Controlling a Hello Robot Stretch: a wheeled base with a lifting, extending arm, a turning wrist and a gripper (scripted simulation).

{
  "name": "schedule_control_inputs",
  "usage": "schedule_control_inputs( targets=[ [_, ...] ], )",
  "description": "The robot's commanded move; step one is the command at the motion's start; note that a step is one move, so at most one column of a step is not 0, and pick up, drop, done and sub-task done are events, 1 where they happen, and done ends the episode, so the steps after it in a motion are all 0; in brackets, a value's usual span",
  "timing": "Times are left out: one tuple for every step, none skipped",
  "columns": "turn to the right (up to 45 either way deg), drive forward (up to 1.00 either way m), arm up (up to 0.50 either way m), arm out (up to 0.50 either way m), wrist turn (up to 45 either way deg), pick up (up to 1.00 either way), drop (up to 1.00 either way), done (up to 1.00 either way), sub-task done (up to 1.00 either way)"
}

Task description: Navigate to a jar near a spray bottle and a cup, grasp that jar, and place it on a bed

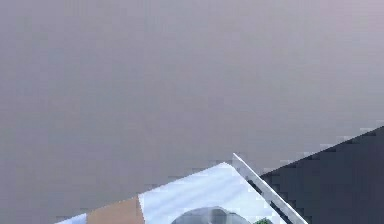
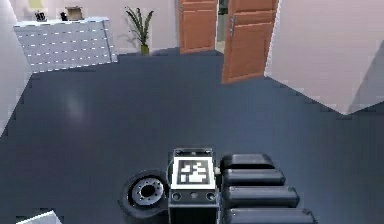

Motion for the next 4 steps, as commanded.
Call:
schedule_control_inputs(
  targets=[
    [0.0,0.10,0.00,0.00,0.0,0.00,0.00,0.00,0.00],
    [-33.0,0.00,0.00,0.00,0.0,0.00,0.00,0.00,0.00],
    [21.0,0.00,0.00,0.00,0.0,0.00,0.00,0.00,0.00],
    [-3.0,0.00,0.00,0.00,0.0,0.00,0.00,0.00,0.00]
  ],
)
